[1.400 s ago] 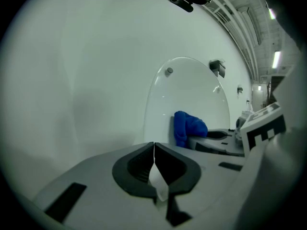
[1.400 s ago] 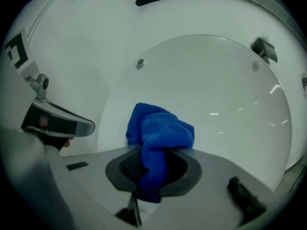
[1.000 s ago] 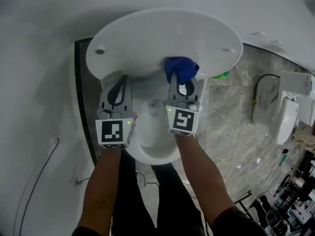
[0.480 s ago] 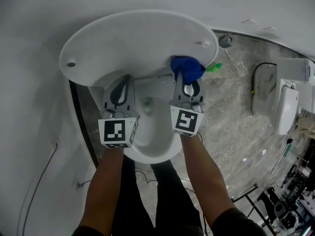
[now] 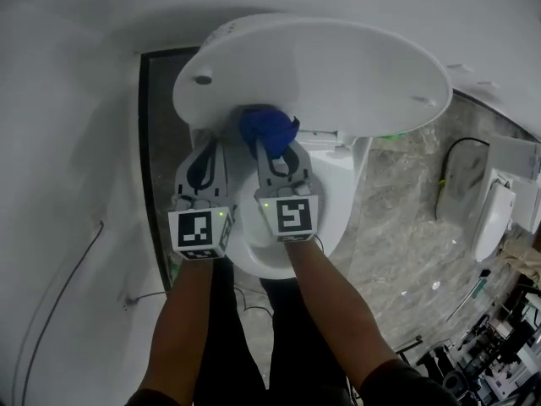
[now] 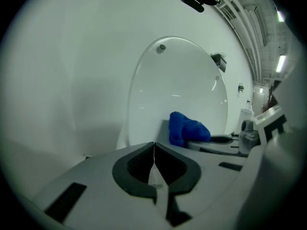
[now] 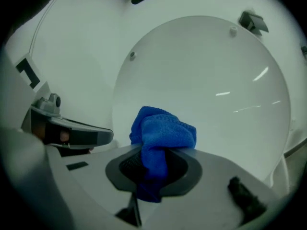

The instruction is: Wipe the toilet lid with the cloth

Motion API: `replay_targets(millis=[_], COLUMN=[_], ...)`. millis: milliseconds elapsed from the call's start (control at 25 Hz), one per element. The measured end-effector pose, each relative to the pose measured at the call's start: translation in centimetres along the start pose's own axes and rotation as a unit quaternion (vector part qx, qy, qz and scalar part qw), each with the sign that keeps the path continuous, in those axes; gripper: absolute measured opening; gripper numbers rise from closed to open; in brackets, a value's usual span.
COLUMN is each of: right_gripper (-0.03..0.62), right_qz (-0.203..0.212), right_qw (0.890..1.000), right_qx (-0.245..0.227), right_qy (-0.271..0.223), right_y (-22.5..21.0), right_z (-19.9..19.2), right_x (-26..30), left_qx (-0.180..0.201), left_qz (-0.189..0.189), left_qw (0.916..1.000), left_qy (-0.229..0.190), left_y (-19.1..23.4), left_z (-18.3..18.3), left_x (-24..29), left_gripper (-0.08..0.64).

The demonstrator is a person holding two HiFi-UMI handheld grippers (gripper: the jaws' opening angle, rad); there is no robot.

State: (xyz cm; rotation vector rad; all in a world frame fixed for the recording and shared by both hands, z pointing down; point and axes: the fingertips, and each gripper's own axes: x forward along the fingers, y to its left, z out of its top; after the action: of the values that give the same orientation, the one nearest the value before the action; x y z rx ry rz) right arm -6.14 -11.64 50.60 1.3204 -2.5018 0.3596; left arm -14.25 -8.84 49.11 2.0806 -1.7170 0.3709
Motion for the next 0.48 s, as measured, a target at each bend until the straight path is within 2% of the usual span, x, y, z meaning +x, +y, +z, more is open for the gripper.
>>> replay_targets(millis=[120, 240, 360, 480], right_gripper=[0.058, 0.058, 0.058, 0.058], right_qz=[0.034, 0.044, 0.047, 0.042], right_qw=[0.999, 0.997, 0.995, 0.995], right_qx=[0.016, 0.018, 0.028, 0.023], right_qy=[0.023, 0.054, 0.081, 0.088], right_y=[3.9, 6.0, 6.6, 5.8], right_z=[-1.1, -2.4, -3.3, -3.5], right_x=[1.6, 3.3, 4.9, 5.4], left_qx=[-0.015, -0.022, -0.027, -0.020], left_qz=[0.021, 0.035, 0.042, 0.034], left_qw=[0.9996, 0.9990, 0.9985, 0.9989], left_qy=[0.011, 0.019, 0.022, 0.025], left_y=[2.3, 4.0, 5.2, 5.2], left_z=[-1.1, -1.9, -2.3, -2.2], left_x=[-1.4, -2.3, -2.7, -2.5], left_gripper=[0.012, 0.012, 0.012, 0.012])
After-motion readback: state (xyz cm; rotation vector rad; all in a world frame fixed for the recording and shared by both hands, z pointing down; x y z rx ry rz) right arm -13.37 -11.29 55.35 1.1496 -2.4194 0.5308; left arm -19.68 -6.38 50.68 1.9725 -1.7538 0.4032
